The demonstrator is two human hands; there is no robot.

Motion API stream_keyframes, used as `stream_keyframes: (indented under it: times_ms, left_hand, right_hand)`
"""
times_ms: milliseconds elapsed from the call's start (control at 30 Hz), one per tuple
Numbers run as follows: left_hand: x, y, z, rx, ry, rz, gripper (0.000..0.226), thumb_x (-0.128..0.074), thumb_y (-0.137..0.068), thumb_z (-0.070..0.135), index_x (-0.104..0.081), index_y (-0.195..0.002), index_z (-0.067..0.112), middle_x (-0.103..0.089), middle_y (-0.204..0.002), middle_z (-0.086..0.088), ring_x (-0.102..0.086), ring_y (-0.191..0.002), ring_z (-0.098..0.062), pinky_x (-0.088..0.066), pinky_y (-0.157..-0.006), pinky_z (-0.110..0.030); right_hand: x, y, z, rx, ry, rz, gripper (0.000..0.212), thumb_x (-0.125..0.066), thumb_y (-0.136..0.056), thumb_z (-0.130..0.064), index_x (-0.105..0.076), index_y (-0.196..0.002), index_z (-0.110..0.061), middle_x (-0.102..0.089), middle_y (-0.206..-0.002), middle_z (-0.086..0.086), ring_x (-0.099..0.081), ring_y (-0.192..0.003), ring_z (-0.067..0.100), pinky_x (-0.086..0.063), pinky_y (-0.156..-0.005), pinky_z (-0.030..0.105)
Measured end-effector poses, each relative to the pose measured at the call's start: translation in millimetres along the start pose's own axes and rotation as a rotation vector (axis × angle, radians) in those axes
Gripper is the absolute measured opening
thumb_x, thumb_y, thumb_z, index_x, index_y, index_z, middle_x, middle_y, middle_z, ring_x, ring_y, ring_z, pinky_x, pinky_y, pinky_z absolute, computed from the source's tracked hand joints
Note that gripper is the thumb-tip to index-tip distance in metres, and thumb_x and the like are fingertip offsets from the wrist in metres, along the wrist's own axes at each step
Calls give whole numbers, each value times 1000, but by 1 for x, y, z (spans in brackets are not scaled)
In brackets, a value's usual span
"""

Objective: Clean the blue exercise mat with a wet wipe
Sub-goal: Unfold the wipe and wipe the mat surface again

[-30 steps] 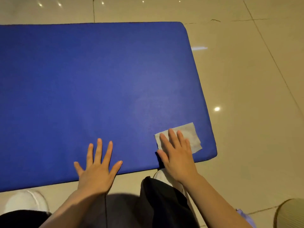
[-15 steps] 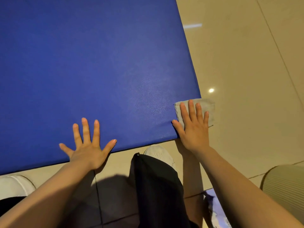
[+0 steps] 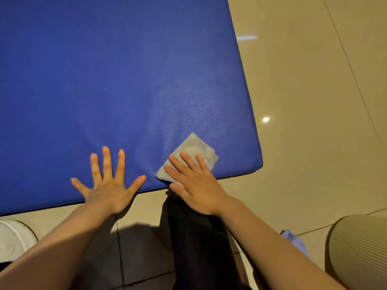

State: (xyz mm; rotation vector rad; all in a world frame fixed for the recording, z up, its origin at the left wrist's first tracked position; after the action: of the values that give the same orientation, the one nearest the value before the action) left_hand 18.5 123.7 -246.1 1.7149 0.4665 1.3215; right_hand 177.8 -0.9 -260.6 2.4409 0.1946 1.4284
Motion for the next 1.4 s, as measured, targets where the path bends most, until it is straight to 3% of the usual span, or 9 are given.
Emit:
stream_keyframes:
  times_ms: [167,333,533,700,833,1033,1133,1233,1400]
  left_hand:
    - [-1,-1,-2,-9,20,-11,83,0,-70,81,49,-122,39,65,-121,8,44,-135,-26,6,-109,-70]
    - [-2,0,-2,-15,23,15,83,-1,-72,81,48,-124,39,63,-124,8,44,-135,-26,7,-108,-70]
    - [-1,0,-2,-6,11,5,84,0,-70,82,50,-122,38,65,-122,8,44,-135,-26,6,-108,-70]
    - [-1,2,-1,2,9,-2,84,1,-69,82,49,-123,38,64,-125,8,44,-136,-25,6,-109,-69]
    - [-1,0,-1,7,3,-8,82,2,-68,81,52,-119,39,66,-121,9,44,-135,-25,6,-109,-69]
    - [-3,0,-1,4,4,12,82,1,-73,81,49,-123,38,64,-123,7,43,-136,-26,7,-109,-68]
    - [-4,0,-2,15,9,16,82,0,-74,81,49,-124,38,64,-124,8,45,-134,-25,7,-109,-68]
    - [-5,-1,-3,24,5,33,82,-2,-75,81,49,-124,38,64,-123,9,50,-127,-21,6,-110,-68]
    - [-6,-1,-4,11,-9,1,82,-2,-75,81,50,-123,39,65,-123,9,52,-123,-20,7,-111,-67]
  right_hand:
    - [7,32,36,-303,-89,161,71,8,-91,-59,-9,-155,-32,4,-161,-13,11,-148,8,21,-115,27]
    - [17,89,110,-804,-140,297,50,-10,-105,-41,-4,-154,-31,2,-164,-1,4,-151,22,10,-119,35]
    - [0,48,36,-401,-248,176,80,23,-82,-70,-6,-149,-37,10,-156,-14,22,-144,11,25,-111,22]
    - [-2,43,13,-187,-326,23,73,12,-89,-62,-13,-152,-34,6,-156,-21,22,-144,0,18,-116,22]
    - [2,69,57,-273,-108,167,61,1,-101,-51,-15,-153,-22,-6,-161,-5,0,-151,12,2,-121,34]
    - [17,66,94,-695,-94,324,63,3,-94,-49,-1,-153,-25,8,-160,-4,8,-151,21,8,-121,36]
    - [15,15,47,-412,-41,238,69,2,-98,-45,-26,-154,-15,-13,-162,11,-6,-150,35,5,-119,43]
    - [6,-19,3,-80,-12,106,63,-11,-99,-44,-30,-153,-19,-17,-163,4,-5,-150,27,6,-119,43]
    - [21,-19,49,-137,51,188,72,-6,-98,-61,-27,-154,-19,-17,-162,4,-12,-150,24,3,-120,37]
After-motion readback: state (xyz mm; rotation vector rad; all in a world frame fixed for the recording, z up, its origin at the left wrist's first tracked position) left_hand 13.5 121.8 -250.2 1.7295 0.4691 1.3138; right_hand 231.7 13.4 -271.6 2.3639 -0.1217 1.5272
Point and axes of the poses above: each hand's wrist, its own y-axis away from the middle knuckle, its own x-axis out of the back of the hand, z = x × y, the point moved 5 cm from there along -y, towards the middle knuckle
